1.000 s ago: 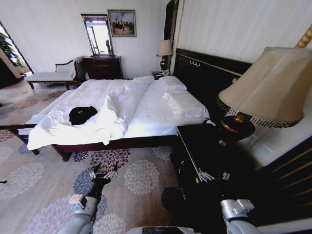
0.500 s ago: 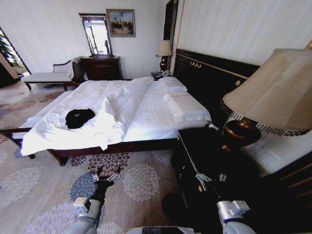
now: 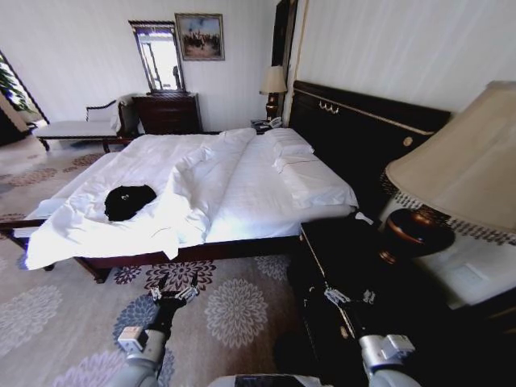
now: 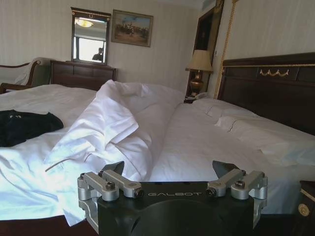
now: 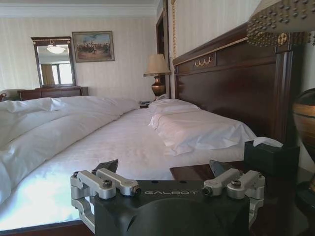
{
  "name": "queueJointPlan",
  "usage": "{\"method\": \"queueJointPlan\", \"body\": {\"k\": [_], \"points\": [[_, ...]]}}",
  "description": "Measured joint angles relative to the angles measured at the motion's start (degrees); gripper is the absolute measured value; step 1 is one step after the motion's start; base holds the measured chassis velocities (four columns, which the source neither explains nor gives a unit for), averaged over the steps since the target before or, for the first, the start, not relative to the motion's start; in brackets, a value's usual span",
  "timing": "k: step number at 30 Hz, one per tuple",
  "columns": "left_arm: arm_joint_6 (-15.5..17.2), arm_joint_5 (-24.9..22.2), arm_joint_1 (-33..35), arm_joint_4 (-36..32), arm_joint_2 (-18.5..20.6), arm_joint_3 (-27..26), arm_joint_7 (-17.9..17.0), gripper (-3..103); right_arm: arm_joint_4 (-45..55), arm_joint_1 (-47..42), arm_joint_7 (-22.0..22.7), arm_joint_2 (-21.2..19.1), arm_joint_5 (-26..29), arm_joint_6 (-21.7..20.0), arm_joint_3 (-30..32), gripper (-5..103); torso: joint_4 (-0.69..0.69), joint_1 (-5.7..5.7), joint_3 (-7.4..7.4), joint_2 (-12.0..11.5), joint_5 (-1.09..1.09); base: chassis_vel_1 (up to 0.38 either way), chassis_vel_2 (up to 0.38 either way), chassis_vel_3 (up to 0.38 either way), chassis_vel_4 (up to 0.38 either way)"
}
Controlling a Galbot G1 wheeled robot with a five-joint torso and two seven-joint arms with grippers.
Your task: Fold the clothes on the bed.
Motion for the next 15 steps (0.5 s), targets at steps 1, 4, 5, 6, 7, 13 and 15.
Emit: {"method": "queueJointPlan", "body": {"k": [1, 4, 5, 6, 7, 13, 15], "points": [[0.1, 0.0, 0.0, 0.0, 0.0, 0.1, 0.0, 100, 0.0, 0.0, 0.0, 0.0, 0.0, 0.0, 0.0, 100, 0.0, -0.01, 0.0, 0.0, -0.01, 0.015, 0.223, -0.016, -0.196], [0.1, 0.0, 0.0, -0.2, 0.0, 0.2, -0.1, 100, 0.0, 0.1, 0.0, -0.1, 0.0, -0.1, 0.0, 100, -0.01, -0.01, 0.0, 0.0, -0.01, 0.037, 0.229, -0.028, -0.21], [0.1, 0.0, 0.0, -0.3, 0.0, 0.2, -0.1, 100, 0.0, 0.1, 0.1, -0.1, 0.0, -0.1, 0.0, 100, 0.0, -0.01, 0.0, 0.0, -0.01, 0.042, 0.266, -0.041, -0.239], [0.1, 0.0, 0.1, -0.4, 0.1, 0.2, -0.1, 100, 0.1, 0.2, 0.1, -0.1, 0.0, -0.2, -0.1, 100, 0.0, 0.0, 0.0, 0.0, -0.01, 0.062, 0.266, -0.041, -0.253], [0.1, 0.0, 0.2, -0.4, 0.1, 0.1, -0.1, 100, 0.1, 0.2, 0.1, -0.1, 0.0, -0.2, -0.1, 100, 0.0, 0.0, 0.0, 0.0, -0.01, 0.062, 0.262, -0.046, -0.253], [0.2, 0.0, 0.3, -0.6, 0.2, 0.0, -0.1, 100, 0.2, 0.2, 0.2, 0.1, -0.2, -0.4, -0.4, 100, 0.0, 0.0, 0.0, 0.0, -0.01, 0.064, 0.264, -0.075, -0.271], [0.2, 0.0, 0.3, -0.6, 0.2, 0.0, -0.2, 100, 0.2, 0.1, 0.2, 0.2, -0.2, -0.4, -0.6, 100, 0.0, 0.0, 0.0, 0.0, 0.0, 0.091, 0.272, -0.091, -0.284]]}}
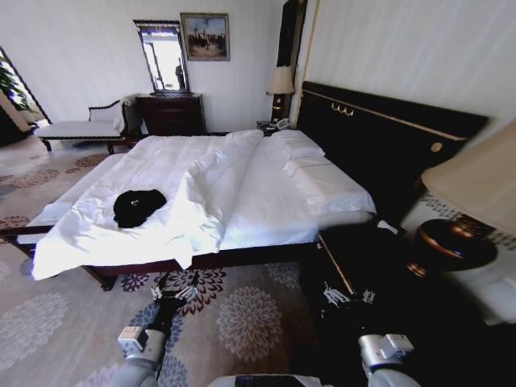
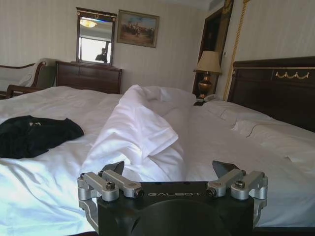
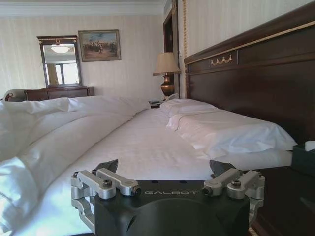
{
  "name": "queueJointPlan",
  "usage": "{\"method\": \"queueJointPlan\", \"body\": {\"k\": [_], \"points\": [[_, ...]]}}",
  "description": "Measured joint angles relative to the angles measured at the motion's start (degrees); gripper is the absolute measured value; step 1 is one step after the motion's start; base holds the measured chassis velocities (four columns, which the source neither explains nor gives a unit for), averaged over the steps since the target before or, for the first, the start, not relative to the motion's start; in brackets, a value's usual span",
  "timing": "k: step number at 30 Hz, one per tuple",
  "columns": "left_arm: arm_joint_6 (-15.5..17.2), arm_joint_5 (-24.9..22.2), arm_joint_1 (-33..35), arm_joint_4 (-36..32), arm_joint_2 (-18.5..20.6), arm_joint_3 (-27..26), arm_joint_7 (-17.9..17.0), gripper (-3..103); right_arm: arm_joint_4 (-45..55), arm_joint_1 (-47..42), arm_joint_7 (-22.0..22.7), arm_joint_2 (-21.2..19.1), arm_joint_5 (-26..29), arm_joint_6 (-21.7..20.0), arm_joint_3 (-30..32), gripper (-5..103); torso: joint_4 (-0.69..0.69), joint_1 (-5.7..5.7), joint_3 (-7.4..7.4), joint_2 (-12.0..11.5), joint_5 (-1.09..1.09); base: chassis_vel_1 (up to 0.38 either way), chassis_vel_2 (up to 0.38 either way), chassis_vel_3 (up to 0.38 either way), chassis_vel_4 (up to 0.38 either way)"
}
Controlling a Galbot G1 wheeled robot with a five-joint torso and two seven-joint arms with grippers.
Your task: Fold the clothes on the bed.
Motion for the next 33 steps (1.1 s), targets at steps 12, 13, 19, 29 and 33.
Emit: {"method": "queueJointPlan", "body": {"k": [12, 13, 19, 29, 33], "points": [[0.0, 0.0, 0.2, 0.0, -0.1, -0.5, -0.1, 100, -0.1, -0.1, 0.3, 0.6, 0.5, 0.0, -0.5, 100, 0.0, -0.02, -0.01, 0.0, -0.02, 0.025, 0.252, -0.027, -0.242], [0.0, -0.1, 0.2, 0.0, 0.0, -0.5, -0.1, 100, -0.2, 0.0, 0.3, 0.7, 0.5, 0.0, -0.6, 100, 0.0, -0.02, -0.01, 0.0, -0.01, -0.113, 0.179, 0.142, -0.185], [0.1, -0.1, 0.2, -0.1, 0.2, -0.4, -0.1, 100, -0.7, 0.5, 0.8, 0.9, 0.4, 0.1, -0.9, 100, 0.0, -0.01, 0.0, 0.0, 0.01, -0.195, 0.163, 0.179, -0.174], [0.4, 0.7, -0.2, -0.1, 0.1, 1.0, -0.5, 100, -0.9, 1.0, 1.2, 0.6, -0.1, -0.1, -0.7, 100, 0.0, 0.02, 0.01, 0.0, 0.0, -0.175, 0.181, 0.174, -0.185], [0.4, 0.7, -0.2, -0.1, -0.1, 1.0, -0.6, 100, -0.8, 1.0, 1.3, 0.6, -0.5, -0.2, -0.7, 100, -0.01, 0.0, 0.0, 0.0, -0.01, -0.048, 0.209, 0.038, -0.194]]}}
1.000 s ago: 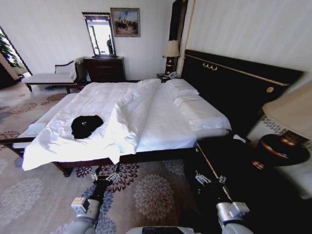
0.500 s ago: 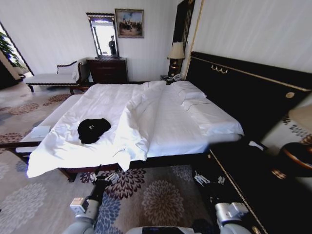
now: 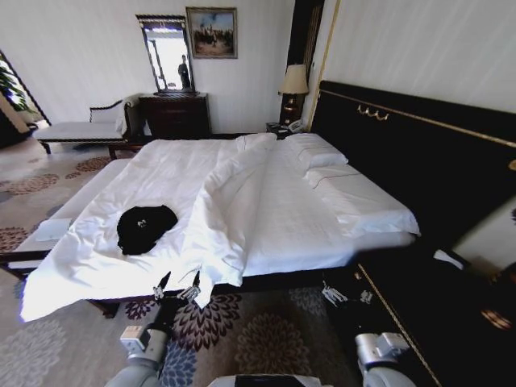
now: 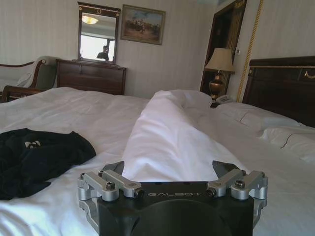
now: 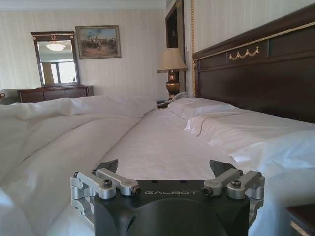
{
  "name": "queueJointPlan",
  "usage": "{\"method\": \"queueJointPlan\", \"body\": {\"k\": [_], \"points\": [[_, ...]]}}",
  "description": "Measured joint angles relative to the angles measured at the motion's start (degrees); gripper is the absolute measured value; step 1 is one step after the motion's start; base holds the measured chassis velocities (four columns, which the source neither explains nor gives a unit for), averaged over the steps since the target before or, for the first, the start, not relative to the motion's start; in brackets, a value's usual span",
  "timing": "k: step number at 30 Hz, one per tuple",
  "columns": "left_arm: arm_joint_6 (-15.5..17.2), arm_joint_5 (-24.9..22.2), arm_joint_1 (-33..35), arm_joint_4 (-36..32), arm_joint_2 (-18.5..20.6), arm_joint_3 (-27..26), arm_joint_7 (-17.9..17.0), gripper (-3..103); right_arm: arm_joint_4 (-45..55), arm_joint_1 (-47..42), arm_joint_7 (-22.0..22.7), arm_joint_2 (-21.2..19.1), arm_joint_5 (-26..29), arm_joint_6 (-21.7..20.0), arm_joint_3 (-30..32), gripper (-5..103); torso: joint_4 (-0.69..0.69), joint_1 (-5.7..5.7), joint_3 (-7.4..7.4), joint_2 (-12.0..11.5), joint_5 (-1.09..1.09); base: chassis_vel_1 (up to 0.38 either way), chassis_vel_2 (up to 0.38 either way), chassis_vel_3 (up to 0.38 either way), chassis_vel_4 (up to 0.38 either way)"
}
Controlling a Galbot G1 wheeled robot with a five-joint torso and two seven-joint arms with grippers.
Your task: Fold the clothes on the bed.
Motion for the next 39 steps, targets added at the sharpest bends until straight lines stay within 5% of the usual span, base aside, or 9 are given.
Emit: {"method": "queueJointPlan", "body": {"k": [24, 35, 39], "points": [[-0.3, 0.0, 0.4, 0.0, -0.3, -0.4, 0.0, 100, 1.3, 0.4, 0.2, 0.2, 0.6, -0.7, -1.1, 100, 0.01, 0.0, -0.01, 0.0, 0.01, 0.089, 0.357, -0.093, -0.358], [-0.5, 0.0, 0.6, 0.1, -0.7, -0.4, 0.2, 100, 0.9, 4.2, 0.0, -4.4, 6.7, -5.5, -3.8, 100, 0.01, 0.02, 0.01, 0.0, 0.04, 0.011, 0.134, -0.006, -0.138], [-0.5, -0.2, 0.1, 0.6, 0.0, 0.0, 0.2, 100, 0.1, 5.7, -2.4, -7.4, 13.5, -7.6, -5.2, 100, 0.0, -0.03, -0.01, 0.0, 0.03, -0.003, -0.016, 0.01, 0.012]]}}
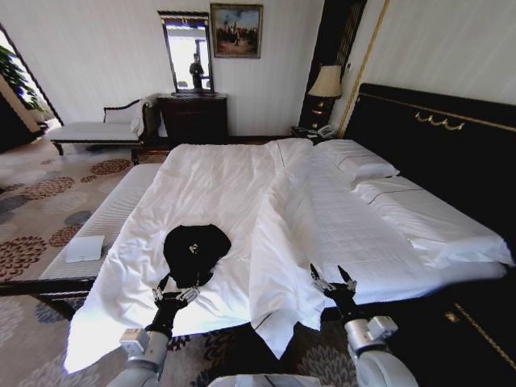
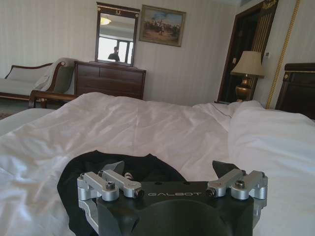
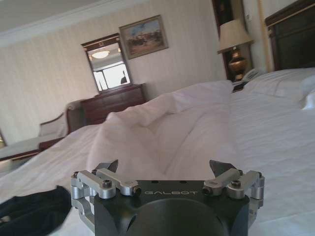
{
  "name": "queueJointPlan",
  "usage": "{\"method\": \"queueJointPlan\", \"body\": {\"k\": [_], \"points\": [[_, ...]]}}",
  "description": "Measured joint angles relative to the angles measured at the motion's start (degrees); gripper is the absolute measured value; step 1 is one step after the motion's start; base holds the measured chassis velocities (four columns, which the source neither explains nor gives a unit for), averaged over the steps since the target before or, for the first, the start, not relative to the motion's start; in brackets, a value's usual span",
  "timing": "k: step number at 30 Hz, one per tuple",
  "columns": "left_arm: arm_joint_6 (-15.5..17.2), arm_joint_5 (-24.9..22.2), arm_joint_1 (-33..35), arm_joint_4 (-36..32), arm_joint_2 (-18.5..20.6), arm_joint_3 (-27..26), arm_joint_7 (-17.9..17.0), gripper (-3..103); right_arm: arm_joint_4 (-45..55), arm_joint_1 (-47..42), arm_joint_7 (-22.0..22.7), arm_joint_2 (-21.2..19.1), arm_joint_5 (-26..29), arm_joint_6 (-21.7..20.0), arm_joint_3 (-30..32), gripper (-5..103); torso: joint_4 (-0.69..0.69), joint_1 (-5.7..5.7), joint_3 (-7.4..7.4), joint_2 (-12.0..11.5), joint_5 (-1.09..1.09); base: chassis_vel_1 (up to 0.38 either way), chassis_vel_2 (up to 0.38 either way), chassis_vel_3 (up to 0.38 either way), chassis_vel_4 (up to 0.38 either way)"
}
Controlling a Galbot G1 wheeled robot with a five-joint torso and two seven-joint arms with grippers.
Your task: Fold the clothes on the bed.
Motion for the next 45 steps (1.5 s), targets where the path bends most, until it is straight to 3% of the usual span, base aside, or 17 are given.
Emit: {"method": "queueJointPlan", "body": {"k": [9, 13, 23, 27, 33, 36, 38, 43, 45], "points": [[0.0, -0.9, -0.3, 0.5, 1.0, -0.6, 0.0, 100, -0.1, 2.3, -5.3, -3.7, 0.7, -0.3, -3.4, 100, -0.01, 0.03, 0.01, 0.0, -0.05, 0.0, 0.0, 0.0, 0.0], [0.2, -1.2, -0.2, 0.4, 1.0, -1.5, 0.0, 100, -4.9, 6.2, -4.8, -5.4, -3.4, -0.3, -5.6, 100, 0.0, 0.02, 0.0, 0.0, -0.01, 0.0, 0.0, 0.0, 0.0], [0.4, -1.3, 0.0, -0.2, 0.5, -2.2, -0.2, 100, -12.1, 10.4, -4.0, -7.4, -4.8, -0.4, -6.6, 99, 0.0, 0.03, 0.01, 0.0, -0.03, 0.0, 0.0, 0.0, 0.0], [0.5, -1.3, -0.2, -0.2, 0.3, -2.1, -0.3, 100, -11.5, 10.0, -4.1, -6.8, -5.0, -0.2, -7.1, 78, 0.0, 0.02, 0.0, 0.0, -0.03, 0.0, 0.0, 0.0, 0.0], [0.5, -1.3, -0.2, -0.2, 0.1, -2.0, -0.3, 100, -11.0, 9.5, -4.0, -6.5, -5.2, 0.2, -6.9, 62, 0.0, 0.03, 0.01, 0.0, -0.03, 0.0, 0.0, 0.0, 0.0], [0.5, -1.3, 0.0, -0.2, 0.0, -2.1, -0.3, 100, -10.6, 9.0, -4.0, -6.5, -5.4, 0.3, -6.6, 46, 0.0, 0.03, 0.01, 0.0, -0.03, 0.0, 0.0, 0.0, 0.0], [0.5, -1.3, 0.0, -0.2, 0.0, -2.1, -0.3, 100, -10.5, 9.0, -3.9, -6.4, -5.4, 0.4, -6.5, 46, 0.0, 0.02, 0.01, 0.0, -0.03, 0.0, 0.0, 0.0, 0.0], [0.5, -1.3, -0.3, -0.2, 0.0, -1.9, -0.3, 100, -10.3, 8.8, -3.9, -6.0, -5.6, 0.6, -6.3, 19, 0.0, 0.03, 0.01, 0.0, -0.03, 0.0, 0.0, 0.0, 0.0], [0.5, -1.3, -0.4, -0.1, 0.0, -1.9, -0.3, 100, -10.3, 8.7, -3.9, -6.0, -5.6, 0.7, -6.2, 19, 0.0, 0.03, 0.01, 0.0, -0.03, 0.0, 0.0, 0.0, 0.0]]}}
